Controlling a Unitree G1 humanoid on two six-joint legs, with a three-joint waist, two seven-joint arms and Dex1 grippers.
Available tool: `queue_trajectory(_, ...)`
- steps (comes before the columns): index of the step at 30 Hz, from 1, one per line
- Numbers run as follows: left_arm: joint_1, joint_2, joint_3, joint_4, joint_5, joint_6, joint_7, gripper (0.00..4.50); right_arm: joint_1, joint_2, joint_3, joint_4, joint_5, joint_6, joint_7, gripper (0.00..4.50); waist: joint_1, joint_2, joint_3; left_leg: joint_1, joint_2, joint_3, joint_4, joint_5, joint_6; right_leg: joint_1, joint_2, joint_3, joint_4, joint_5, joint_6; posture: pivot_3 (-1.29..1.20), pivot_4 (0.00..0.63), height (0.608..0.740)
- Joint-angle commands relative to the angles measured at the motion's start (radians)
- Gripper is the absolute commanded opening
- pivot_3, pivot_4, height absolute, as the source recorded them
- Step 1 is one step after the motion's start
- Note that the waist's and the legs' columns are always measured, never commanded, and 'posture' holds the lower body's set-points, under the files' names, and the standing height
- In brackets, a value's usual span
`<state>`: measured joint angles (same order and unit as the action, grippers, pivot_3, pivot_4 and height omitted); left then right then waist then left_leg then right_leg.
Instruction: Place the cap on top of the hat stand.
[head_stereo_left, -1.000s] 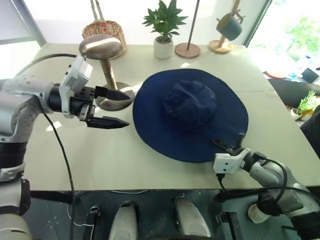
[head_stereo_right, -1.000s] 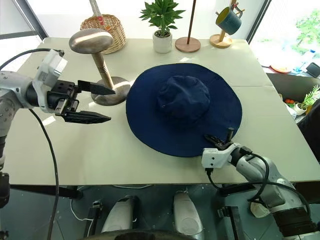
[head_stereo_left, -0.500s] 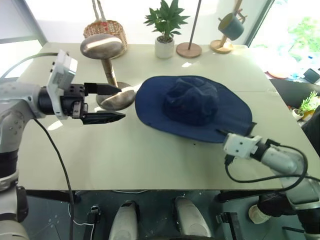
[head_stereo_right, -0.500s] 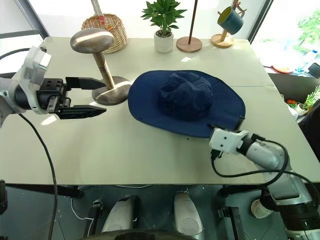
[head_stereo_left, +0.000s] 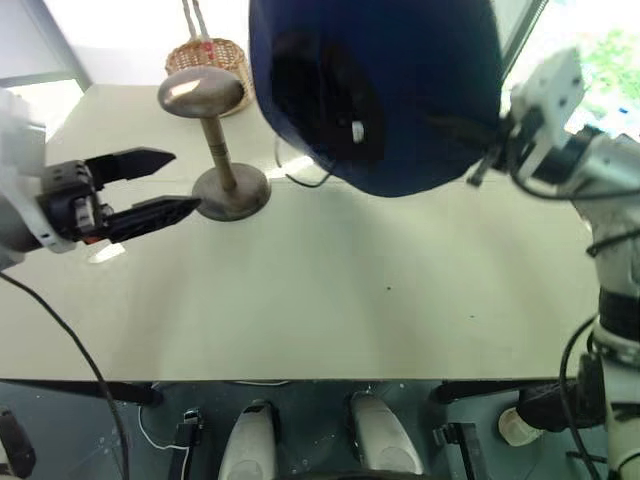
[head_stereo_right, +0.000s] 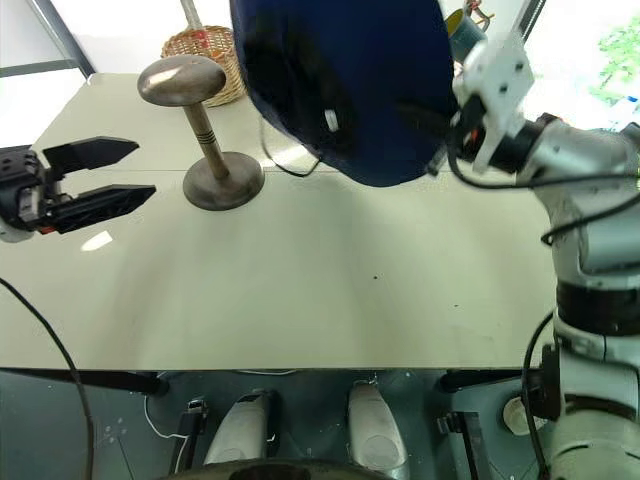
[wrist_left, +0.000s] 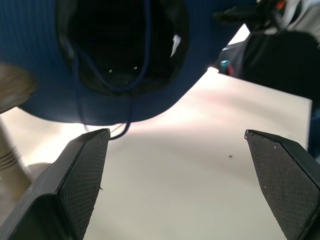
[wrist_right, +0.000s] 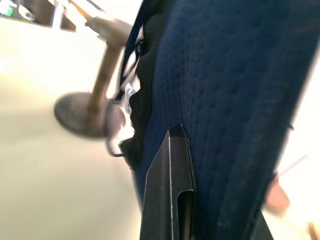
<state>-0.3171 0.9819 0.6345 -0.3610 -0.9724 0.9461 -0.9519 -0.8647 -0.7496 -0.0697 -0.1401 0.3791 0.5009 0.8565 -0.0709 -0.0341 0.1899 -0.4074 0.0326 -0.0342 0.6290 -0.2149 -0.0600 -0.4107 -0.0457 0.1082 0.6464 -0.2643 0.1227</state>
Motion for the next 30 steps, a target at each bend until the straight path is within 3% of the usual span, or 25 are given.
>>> queue_trajectory(1,0.038,0.011,0.086,-0.039,-0.022,-0.006,0.038,4.50,-0.139,0.043,0.075,0.136,-0.064,-0.116,0.044,0.04,0.003,0.000,0.000,-0.001,0.000,0.000,0.000,0.000,0.000,-0.001,0.000,0.000,0.000,0.000,0.000,0.00,0.150,0.740)
queue_trajectory(6,0.112,-0.017,0.162,-0.082,-0.051,-0.016,0.090,4.50,-0.462,0.216,0.209,0.600,-0.249,-0.323,-0.009,0.04,-0.013,0.003,0.002,-0.002,0.000,0.002,0.000,0.000,0.000,-0.003,-0.001,0.000,0.001,0.001,-0.001,0.00,0.150,0.740)
queue_trajectory(12,0.183,-0.026,0.237,-0.137,-0.096,-0.014,0.141,4.50,-0.647,0.330,0.247,0.962,-0.378,-0.560,-0.093,0.04,-0.007,0.003,0.002,-0.004,0.000,0.001,-0.005,0.000,0.000,-0.007,-0.001,-0.001,0.001,0.002,-0.001,0.00,0.150,0.740)
queue_trajectory(22,0.341,-0.032,0.419,-0.127,-0.125,-0.007,0.178,4.50,-0.628,0.431,0.384,0.969,-0.594,-1.010,-0.147,0.04,-0.049,0.003,0.002,-0.011,0.000,0.001,-0.007,0.000,0.000,-0.017,0.000,0.000,0.004,0.003,0.002,0.00,0.150,0.740)
queue_trajectory(27,0.430,-0.040,0.504,-0.120,-0.130,-0.004,0.182,4.50,-0.602,0.451,0.443,0.975,-0.718,-1.134,-0.247,0.04,-0.057,0.004,0.002,-0.011,0.000,0.001,-0.007,0.001,-0.001,-0.017,0.000,0.000,0.005,0.004,0.002,0.00,0.150,0.740)
queue_trajectory(30,0.485,-0.049,0.588,-0.085,-0.133,0.002,0.185,4.50,-0.613,0.428,0.505,0.987,-0.870,-1.228,-0.393,0.04,-0.057,0.003,0.002,-0.011,0.000,0.001,-0.007,0.001,-0.001,-0.018,0.000,0.000,0.005,0.003,0.001,0.00,0.150,0.740)
